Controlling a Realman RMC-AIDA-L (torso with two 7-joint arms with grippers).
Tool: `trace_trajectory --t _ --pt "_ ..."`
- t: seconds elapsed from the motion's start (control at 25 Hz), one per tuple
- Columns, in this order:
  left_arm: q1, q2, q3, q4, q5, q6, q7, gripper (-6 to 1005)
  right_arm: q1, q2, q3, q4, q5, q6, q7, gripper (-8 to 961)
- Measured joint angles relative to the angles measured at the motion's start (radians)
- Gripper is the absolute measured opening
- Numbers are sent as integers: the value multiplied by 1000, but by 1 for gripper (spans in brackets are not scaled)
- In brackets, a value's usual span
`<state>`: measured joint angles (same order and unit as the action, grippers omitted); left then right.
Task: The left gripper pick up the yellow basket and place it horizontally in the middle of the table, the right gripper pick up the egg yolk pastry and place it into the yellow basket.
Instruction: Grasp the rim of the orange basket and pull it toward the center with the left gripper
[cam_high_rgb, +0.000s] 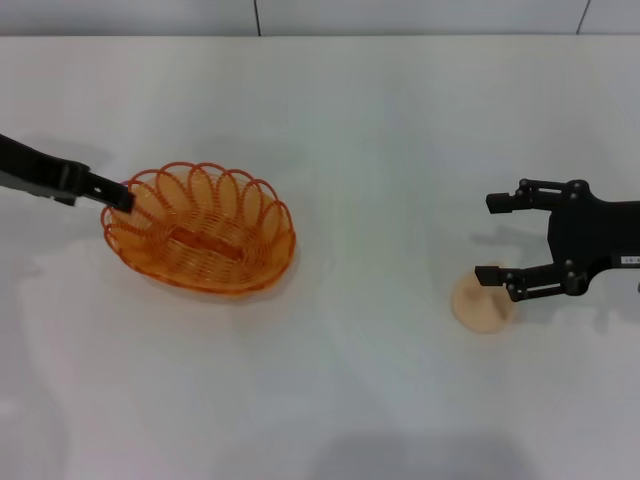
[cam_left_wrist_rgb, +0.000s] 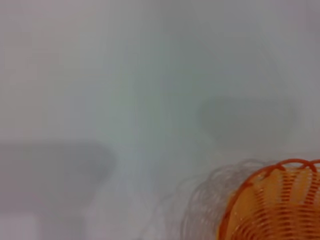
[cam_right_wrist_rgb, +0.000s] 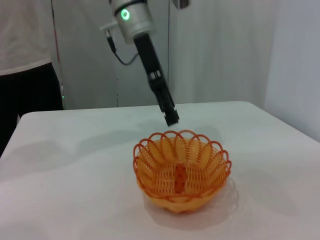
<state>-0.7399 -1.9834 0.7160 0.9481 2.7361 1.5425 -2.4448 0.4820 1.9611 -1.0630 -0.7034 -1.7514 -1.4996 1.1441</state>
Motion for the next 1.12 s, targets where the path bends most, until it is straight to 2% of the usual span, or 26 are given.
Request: trace_trajectory --t 0.2,0.4,0.84,1.12 --pt "-15 -9 53 -91 7 -87 -4 771 -1 1 0 -2 1 -1 -1 872" --pt "-15 -23 66 -109 14 -135 -5 762 -1 3 0 0 1 -2 -4 872" --pt "-17 -26 69 -137 13 -163 -4 741 -11 9 1 -7 1 7 -11 872" --pt "-16 -28 69 -137 13 -171 -4 595 -12 13 12 -7 1 6 -11 872"
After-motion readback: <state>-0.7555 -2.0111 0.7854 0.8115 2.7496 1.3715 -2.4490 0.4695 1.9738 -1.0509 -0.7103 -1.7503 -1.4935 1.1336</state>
